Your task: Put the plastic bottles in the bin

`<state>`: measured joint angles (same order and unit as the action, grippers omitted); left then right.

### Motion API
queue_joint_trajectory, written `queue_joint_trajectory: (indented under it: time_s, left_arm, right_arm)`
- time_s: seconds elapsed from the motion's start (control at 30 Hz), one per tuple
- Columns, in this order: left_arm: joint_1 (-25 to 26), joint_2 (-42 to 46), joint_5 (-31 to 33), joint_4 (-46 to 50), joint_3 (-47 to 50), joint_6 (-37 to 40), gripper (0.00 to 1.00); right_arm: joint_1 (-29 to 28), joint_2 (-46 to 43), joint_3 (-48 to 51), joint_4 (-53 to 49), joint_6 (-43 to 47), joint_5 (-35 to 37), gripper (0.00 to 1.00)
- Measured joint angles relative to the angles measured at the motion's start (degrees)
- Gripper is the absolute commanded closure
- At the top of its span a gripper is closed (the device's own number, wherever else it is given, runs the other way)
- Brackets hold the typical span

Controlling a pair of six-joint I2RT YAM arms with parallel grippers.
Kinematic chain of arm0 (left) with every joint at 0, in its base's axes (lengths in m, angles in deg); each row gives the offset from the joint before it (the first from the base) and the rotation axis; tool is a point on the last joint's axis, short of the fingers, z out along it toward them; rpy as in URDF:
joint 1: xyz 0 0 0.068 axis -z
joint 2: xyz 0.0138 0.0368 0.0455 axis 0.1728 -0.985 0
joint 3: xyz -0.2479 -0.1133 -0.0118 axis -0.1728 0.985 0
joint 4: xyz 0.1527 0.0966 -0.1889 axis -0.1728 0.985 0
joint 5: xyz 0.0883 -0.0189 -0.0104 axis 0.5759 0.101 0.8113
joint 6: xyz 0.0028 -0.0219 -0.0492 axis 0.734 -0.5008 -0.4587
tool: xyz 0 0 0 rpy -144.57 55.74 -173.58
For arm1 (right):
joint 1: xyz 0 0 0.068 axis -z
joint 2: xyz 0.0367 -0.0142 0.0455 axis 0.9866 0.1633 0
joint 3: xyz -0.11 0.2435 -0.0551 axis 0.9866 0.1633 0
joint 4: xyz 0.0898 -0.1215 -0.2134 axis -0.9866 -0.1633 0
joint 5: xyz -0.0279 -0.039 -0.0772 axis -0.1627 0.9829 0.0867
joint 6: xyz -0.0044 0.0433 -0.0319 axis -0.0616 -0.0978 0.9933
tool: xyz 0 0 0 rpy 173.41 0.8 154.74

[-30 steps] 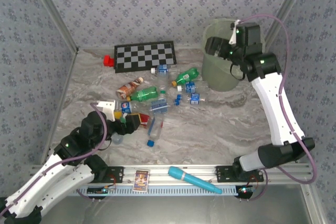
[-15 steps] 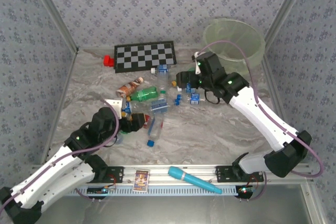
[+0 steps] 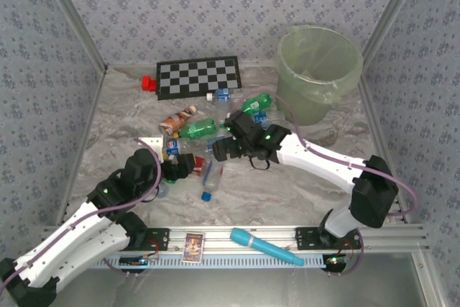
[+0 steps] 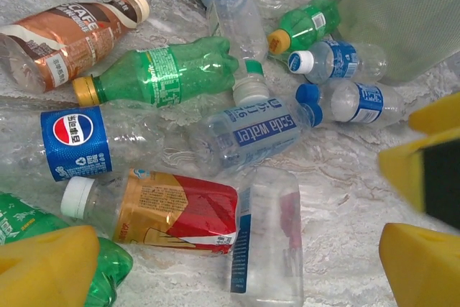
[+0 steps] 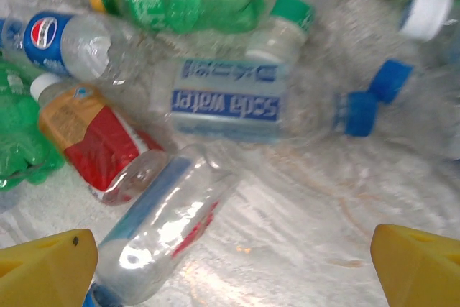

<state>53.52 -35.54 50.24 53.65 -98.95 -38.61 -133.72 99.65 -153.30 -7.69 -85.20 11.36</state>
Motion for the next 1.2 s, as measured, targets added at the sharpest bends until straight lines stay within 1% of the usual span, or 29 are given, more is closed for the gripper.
queue_joint_trajectory:
  time_s: [0.1,0.3,0.53,0.63,0.7,0.97,1.1,1.2]
  left_arm:
    - [0.00,0.61,0.35,0.72,0.00,0.00,0.00]
    - [0.00,2.45,0.57,2.82,0.00,-0.44,0.00]
    - [0.00,4.07,0.79,3.98,0.11,-0.63,0.00]
    - [0.00,4.04,0.79,4.35,0.11,-0.61,0.00]
    - [0.00,4.04,0.76,4.37,0.11,-0.63,0.00]
    - [0.00,3.98,0.76,4.35,0.11,-0.61,0.00]
    - [0.00,3.23,0.74,4.31,0.11,-0.61,0.00]
    - [0.00,2.10,0.72,4.09,0.11,-0.59,0.00]
  right_arm:
    - [-1.92,3.45,0.11,1.84,-2.05,-0.74,0.00]
    - [-4.22,10.03,0.09,4.17,-4.74,-3.13,0.08]
    - [-4.55,13.55,0.09,5.92,-6.62,-5.31,0.09]
    - [-4.55,15.21,0.09,6.10,-7.08,-5.73,0.15]
    - [-4.55,15.78,0.09,6.43,-7.26,-5.95,0.16]
    - [-4.09,14.82,1.55,6.19,-7.23,-5.95,0.16]
    - [-2.32,12.31,4.48,6.08,-7.26,-5.97,0.09]
    - [-0.98,11.06,6.01,5.95,-7.50,-5.62,0.08]
